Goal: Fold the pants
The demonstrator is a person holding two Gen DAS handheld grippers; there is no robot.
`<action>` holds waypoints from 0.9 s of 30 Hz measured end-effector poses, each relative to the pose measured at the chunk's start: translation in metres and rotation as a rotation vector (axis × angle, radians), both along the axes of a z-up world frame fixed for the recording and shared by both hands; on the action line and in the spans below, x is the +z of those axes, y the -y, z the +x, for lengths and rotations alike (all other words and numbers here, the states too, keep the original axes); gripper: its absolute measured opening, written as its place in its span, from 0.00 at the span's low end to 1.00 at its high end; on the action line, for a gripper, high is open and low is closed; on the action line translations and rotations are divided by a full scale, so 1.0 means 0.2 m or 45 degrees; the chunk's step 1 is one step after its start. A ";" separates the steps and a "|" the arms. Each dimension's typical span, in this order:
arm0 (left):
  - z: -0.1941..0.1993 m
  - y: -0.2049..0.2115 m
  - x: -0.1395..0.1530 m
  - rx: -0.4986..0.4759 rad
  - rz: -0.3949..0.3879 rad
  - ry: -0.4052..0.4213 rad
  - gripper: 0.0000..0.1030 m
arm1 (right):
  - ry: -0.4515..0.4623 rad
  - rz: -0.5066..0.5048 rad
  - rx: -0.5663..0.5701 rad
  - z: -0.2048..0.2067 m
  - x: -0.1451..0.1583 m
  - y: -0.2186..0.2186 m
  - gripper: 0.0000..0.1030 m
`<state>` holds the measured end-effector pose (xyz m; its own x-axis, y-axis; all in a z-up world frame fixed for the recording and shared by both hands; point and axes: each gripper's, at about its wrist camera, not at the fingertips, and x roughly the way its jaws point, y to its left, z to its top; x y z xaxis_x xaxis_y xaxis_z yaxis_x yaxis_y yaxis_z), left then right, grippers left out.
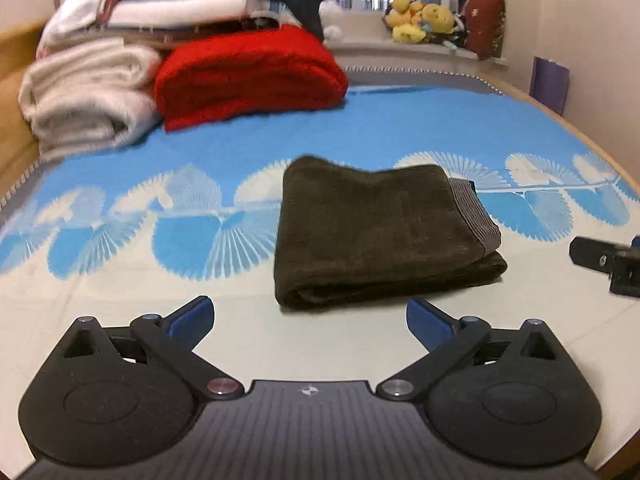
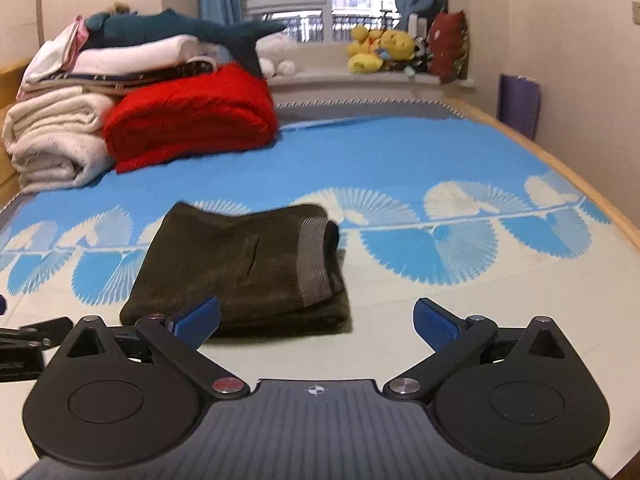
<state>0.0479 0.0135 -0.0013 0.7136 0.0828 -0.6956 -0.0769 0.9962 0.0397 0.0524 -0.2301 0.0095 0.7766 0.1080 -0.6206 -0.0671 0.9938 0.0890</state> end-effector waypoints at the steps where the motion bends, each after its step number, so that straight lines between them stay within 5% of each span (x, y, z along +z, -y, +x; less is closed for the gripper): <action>1: 0.00 -0.01 -0.01 0.008 -0.025 -0.004 1.00 | 0.003 -0.008 0.004 0.00 0.00 -0.01 0.99; 16: 0.06 -0.05 -0.03 0.077 -0.131 -0.042 1.00 | 0.010 -0.094 0.072 0.01 -0.01 -0.08 0.99; 27: 0.07 0.01 -0.05 0.047 -0.112 -0.054 1.00 | 0.017 -0.105 0.098 0.01 -0.01 -0.10 0.99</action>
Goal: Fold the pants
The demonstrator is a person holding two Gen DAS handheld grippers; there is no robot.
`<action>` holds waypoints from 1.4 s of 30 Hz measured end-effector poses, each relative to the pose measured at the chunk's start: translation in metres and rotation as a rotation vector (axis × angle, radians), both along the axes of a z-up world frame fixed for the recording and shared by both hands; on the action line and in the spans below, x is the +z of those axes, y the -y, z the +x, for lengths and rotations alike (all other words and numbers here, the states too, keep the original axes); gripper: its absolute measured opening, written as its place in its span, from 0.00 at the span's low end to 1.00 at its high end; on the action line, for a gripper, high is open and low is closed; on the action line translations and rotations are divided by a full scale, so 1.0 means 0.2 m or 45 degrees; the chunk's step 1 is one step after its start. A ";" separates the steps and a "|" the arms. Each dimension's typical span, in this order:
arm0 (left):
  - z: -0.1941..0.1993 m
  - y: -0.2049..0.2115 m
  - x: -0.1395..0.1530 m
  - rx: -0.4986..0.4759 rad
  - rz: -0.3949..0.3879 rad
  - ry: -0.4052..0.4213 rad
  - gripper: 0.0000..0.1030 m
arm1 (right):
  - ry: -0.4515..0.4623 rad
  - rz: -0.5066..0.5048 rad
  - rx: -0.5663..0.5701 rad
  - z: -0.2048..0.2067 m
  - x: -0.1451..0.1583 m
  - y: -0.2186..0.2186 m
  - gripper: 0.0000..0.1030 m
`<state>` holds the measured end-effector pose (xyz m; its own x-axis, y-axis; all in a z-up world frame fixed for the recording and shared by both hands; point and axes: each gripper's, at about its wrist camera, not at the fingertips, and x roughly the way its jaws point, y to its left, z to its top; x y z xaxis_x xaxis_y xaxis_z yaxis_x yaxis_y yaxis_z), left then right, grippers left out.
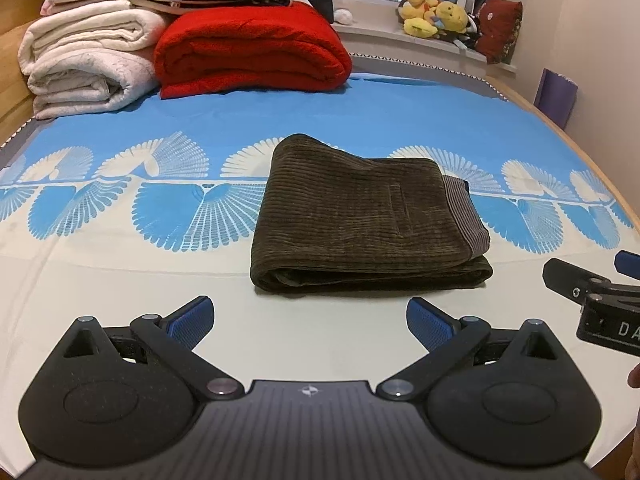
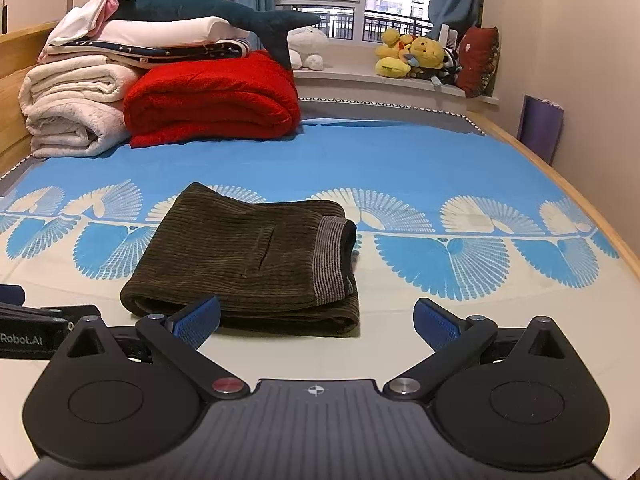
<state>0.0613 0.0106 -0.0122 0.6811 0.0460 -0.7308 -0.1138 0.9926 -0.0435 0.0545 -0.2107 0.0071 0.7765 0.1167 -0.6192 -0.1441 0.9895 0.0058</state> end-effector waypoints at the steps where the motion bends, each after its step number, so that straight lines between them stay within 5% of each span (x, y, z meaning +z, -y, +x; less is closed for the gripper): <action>1: 0.00 0.00 0.00 0.000 0.000 0.001 1.00 | -0.002 -0.001 0.000 0.00 0.00 0.00 0.99; 42: 0.01 0.01 -0.02 -0.016 0.010 -0.005 1.00 | -0.015 -0.001 0.001 0.02 -0.01 -0.02 0.99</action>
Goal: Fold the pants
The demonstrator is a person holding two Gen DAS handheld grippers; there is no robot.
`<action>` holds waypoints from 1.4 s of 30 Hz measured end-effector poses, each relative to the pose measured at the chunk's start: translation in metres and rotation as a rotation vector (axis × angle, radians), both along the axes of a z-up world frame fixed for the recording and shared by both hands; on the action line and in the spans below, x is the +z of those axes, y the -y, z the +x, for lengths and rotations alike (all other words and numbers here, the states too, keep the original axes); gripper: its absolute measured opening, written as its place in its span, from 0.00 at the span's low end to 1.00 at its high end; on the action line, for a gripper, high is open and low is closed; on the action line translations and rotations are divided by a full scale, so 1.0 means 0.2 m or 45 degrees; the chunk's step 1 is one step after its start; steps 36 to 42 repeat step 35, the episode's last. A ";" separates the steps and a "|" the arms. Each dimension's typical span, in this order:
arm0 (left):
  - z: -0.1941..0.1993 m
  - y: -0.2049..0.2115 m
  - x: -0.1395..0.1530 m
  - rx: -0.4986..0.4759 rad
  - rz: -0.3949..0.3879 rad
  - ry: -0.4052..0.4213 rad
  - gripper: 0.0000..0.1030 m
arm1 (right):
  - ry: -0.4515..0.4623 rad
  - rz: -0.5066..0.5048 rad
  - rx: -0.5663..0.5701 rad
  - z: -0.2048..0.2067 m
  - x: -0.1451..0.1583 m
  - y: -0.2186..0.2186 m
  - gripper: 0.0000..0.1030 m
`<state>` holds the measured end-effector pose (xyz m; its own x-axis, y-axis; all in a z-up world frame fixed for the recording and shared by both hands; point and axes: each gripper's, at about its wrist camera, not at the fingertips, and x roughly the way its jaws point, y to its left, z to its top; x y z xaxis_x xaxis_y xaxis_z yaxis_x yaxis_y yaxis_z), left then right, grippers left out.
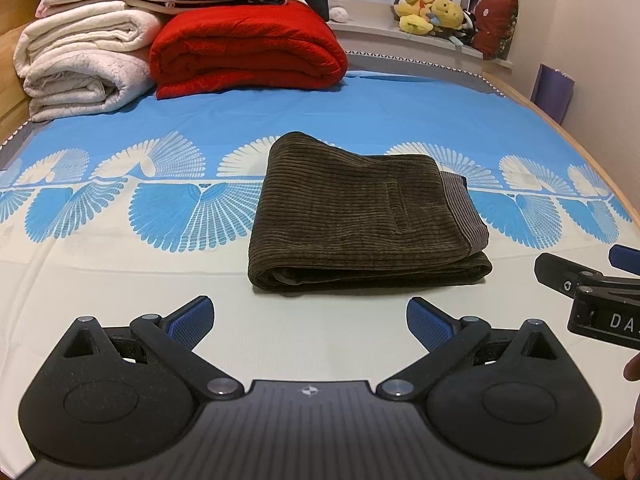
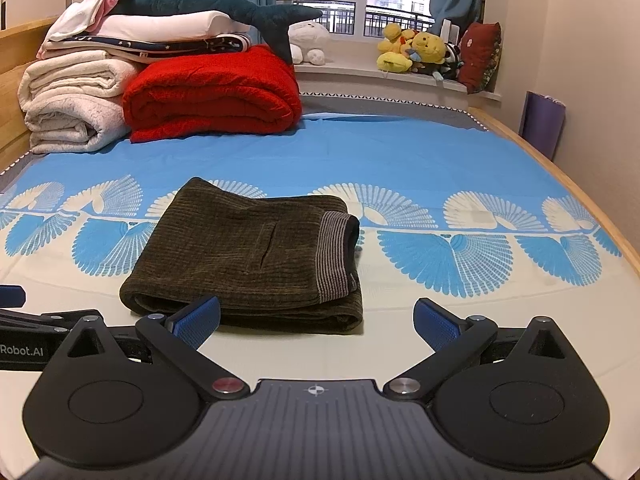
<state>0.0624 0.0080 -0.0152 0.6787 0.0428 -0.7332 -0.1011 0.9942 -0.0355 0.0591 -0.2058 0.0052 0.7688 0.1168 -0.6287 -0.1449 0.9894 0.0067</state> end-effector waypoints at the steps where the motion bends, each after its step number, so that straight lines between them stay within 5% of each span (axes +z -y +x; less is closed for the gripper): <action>1: 0.00 0.00 0.00 -0.001 0.001 -0.001 1.00 | 0.001 0.000 0.001 0.00 0.00 0.00 0.99; 42: -0.01 0.01 0.00 -0.023 0.011 0.005 1.00 | 0.000 0.001 -0.002 0.00 0.00 0.00 0.99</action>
